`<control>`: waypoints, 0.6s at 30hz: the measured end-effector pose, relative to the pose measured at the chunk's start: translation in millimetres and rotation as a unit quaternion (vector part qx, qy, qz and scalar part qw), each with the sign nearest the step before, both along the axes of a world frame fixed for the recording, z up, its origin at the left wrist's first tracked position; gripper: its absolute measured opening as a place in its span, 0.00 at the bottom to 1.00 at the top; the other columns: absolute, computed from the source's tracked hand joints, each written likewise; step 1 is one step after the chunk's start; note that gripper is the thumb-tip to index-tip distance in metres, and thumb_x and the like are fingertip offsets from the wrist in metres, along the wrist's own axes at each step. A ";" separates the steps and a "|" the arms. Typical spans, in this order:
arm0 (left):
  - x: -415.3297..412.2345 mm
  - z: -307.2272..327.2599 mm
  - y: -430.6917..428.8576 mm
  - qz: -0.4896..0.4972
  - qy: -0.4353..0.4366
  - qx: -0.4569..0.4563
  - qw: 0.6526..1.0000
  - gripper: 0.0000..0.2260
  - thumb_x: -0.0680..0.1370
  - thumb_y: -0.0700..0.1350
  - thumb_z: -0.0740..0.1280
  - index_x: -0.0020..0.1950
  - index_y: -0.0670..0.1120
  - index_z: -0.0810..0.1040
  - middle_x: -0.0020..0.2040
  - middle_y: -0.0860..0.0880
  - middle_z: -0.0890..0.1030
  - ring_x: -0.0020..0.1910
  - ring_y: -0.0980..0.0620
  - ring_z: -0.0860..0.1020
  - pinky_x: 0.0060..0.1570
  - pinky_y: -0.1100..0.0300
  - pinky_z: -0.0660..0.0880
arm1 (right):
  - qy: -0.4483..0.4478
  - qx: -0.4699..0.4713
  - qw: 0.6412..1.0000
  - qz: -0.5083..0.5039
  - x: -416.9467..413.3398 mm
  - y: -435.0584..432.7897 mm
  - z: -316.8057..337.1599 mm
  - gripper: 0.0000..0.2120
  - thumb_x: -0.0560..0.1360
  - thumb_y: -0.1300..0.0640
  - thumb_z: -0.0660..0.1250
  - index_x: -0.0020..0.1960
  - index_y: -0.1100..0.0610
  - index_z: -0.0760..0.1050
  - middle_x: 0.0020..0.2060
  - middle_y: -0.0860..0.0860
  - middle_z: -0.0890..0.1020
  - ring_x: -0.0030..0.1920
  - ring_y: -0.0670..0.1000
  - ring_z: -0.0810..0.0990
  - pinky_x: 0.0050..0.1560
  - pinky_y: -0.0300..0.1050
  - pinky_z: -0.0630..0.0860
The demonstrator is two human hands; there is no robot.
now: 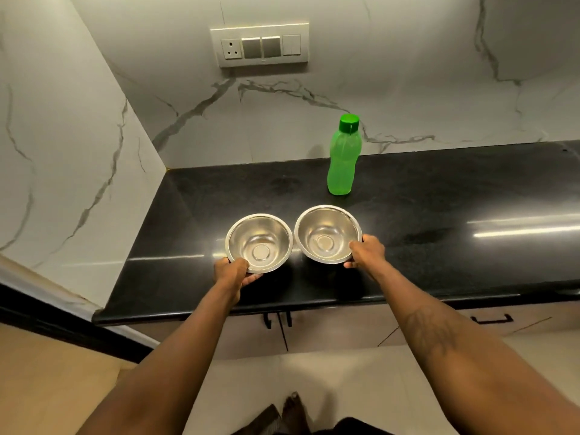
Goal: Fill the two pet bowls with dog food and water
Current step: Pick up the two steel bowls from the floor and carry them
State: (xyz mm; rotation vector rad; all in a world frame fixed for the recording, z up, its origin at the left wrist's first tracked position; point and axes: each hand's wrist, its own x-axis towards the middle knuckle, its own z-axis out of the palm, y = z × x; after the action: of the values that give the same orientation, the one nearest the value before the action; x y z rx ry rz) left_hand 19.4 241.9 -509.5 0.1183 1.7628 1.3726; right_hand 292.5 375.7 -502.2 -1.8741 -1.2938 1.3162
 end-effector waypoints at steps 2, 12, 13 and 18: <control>-2.7 -3.9 2.6 0.004 -0.009 -0.007 1.000 0.20 0.75 0.26 0.62 0.67 0.34 0.73 0.57 0.36 0.82 0.47 0.39 0.85 0.38 0.50 0.85 | -0.003 -0.006 1.000 0.004 -4.1 6.9 -6.4 0.13 0.76 0.65 0.60 0.57 0.64 0.78 0.53 0.62 0.80 0.26 0.54 0.83 0.25 0.44 0.81; 0.6 -12.1 22.4 0.049 -0.048 0.004 0.998 0.20 0.76 0.25 0.60 0.68 0.34 0.72 0.53 0.38 0.80 0.53 0.37 0.83 0.50 0.43 0.83 | 0.002 -0.025 0.999 0.034 -11.2 28.2 -15.8 0.14 0.76 0.65 0.61 0.59 0.63 0.78 0.51 0.61 0.82 0.29 0.54 0.84 0.27 0.44 0.82; -0.2 -10.3 23.6 0.046 -0.048 0.003 0.998 0.19 0.76 0.26 0.61 0.67 0.34 0.72 0.54 0.38 0.80 0.54 0.37 0.82 0.50 0.43 0.83 | 0.006 -0.027 0.999 0.034 -10.3 29.4 -15.5 0.14 0.76 0.65 0.61 0.60 0.63 0.78 0.50 0.60 0.82 0.28 0.54 0.84 0.28 0.45 0.83; -4.6 -10.0 26.1 0.049 -0.055 -0.010 0.997 0.19 0.77 0.28 0.64 0.68 0.35 0.72 0.60 0.35 0.80 0.56 0.35 0.82 0.46 0.45 0.84 | 0.020 -0.020 0.999 0.031 -9.4 32.7 -10.6 0.12 0.79 0.63 0.63 0.61 0.62 0.77 0.49 0.59 0.82 0.32 0.55 0.85 0.27 0.43 0.82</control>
State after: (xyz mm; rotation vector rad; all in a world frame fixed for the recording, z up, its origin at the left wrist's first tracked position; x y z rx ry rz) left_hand 14.8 268.0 -519.5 -0.0540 1.7085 1.4031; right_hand 283.1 408.4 -512.9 -1.8389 -1.3226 1.4145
